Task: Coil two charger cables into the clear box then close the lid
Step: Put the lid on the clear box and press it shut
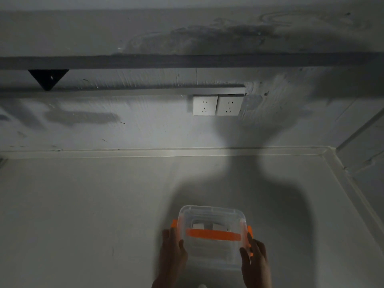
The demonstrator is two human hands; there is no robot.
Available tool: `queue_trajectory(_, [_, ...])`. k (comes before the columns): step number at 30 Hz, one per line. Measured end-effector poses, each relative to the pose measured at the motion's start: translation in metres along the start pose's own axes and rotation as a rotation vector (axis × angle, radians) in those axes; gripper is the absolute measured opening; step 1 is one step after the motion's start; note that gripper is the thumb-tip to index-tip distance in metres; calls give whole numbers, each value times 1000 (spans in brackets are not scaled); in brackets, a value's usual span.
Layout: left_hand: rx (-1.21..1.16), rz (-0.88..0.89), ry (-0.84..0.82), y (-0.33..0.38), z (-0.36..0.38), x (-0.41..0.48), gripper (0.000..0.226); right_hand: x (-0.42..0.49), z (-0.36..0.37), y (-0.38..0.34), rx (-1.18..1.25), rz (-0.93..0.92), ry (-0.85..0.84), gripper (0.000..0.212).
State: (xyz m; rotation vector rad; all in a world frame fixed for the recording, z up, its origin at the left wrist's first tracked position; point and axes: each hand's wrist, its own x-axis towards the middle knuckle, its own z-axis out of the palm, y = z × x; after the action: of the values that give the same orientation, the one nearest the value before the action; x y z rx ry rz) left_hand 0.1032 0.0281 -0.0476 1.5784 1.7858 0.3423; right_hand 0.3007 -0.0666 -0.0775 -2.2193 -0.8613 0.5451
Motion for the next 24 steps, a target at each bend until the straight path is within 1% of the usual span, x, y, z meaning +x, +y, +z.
queue_trajectory(4, [11, -27, -19, 2, 1, 5, 49, -3, -3, -7, -7, -30, 13, 51])
queue_trajectory(6, [7, -48, -27, 2, 2, 7, 47, -5, -2, -12, -94, -58, 40, 52])
queue_trajectory(8, [0, -47, -37, 1, 2, 6, 44, -10, 0, -10, -244, -137, 70, 51])
queue_trajectory(10, [-25, -31, -44, 0, 0, 5, 42, -14, 0, -9, -302, -172, 67, 52])
queue_trajectory(12, [-70, -40, -58, -1, -4, 7, 44, -13, 2, -15, -250, -136, 33, 53])
queue_trajectory(15, [-163, -82, -82, 1, -5, 12, 53, 2, 3, -28, -106, -13, -32, 56])
queue_trajectory(17, [-218, -113, -88, 2, -3, 14, 54, 20, -6, -35, -33, 33, -60, 48])
queue_trajectory(19, [-255, -113, -73, 1, -1, 12, 53, 30, -18, -39, -19, 40, -88, 47])
queue_trajectory(21, [-274, -109, -59, 1, -4, 8, 48, 25, -25, -42, -44, 54, -75, 56])
queue_trajectory(24, [-290, -117, -66, 4, -6, 1, 41, 6, -28, -46, -35, 16, -5, 52])
